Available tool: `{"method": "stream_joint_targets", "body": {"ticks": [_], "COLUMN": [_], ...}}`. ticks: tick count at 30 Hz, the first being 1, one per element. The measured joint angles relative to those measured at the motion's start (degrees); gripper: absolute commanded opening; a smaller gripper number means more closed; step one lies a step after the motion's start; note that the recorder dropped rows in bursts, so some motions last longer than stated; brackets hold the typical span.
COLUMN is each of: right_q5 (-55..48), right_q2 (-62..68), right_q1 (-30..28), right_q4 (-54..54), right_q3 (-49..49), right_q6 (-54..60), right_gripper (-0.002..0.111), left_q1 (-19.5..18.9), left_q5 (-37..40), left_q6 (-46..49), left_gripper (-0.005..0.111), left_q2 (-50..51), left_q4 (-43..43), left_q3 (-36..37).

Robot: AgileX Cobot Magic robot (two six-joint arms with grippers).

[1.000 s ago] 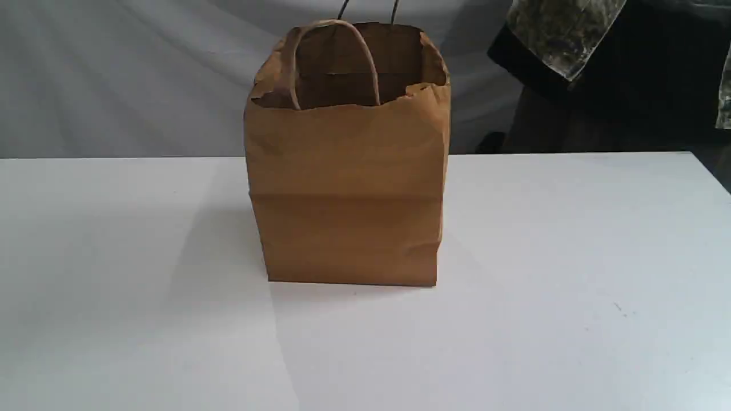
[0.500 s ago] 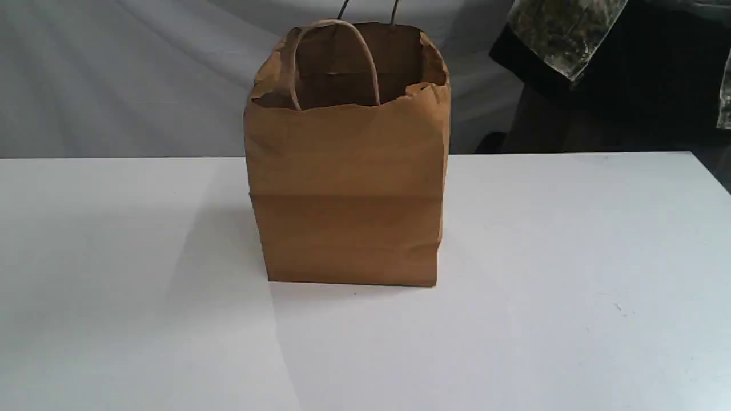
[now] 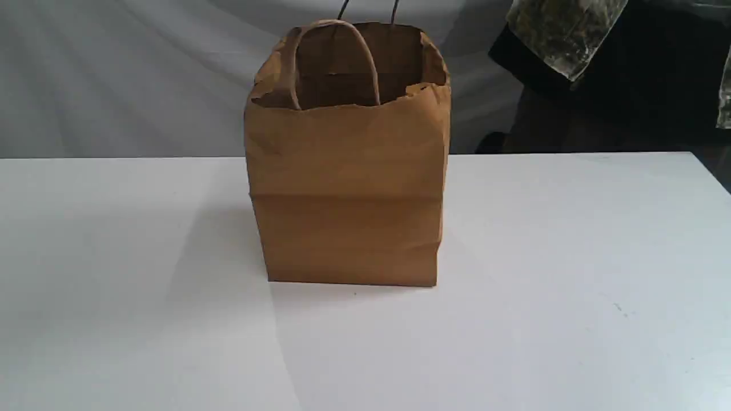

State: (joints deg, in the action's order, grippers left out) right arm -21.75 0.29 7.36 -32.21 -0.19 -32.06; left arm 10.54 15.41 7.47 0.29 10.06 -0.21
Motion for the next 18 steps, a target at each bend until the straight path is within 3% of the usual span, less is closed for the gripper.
{"method": "stream_joint_targets", "body": {"ticks": [5,9,18], "right_q5": [-0.11,-0.11,0.26], "right_q2": [0.0,0.0,0.0], "right_q1": [0.0,0.0,0.09], "right_q4": [-2.78,-3.64,1.86], "right_q3": [0.0,0.0,0.0], "right_q6": [0.12,0.12,0.0], "right_gripper": [0.045,0.003,0.0], "left_q1": [0.0,0.0,0.0], "left_q5": [0.0,0.0,0.0], "left_q6": [0.0,0.0,0.0], "left_gripper": [0.0,0.0,0.0], "left_q2": [0.0,0.0,0.0], "left_q4": [0.0,0.0,0.0], "left_q3": [0.0,0.0,0.0]}}
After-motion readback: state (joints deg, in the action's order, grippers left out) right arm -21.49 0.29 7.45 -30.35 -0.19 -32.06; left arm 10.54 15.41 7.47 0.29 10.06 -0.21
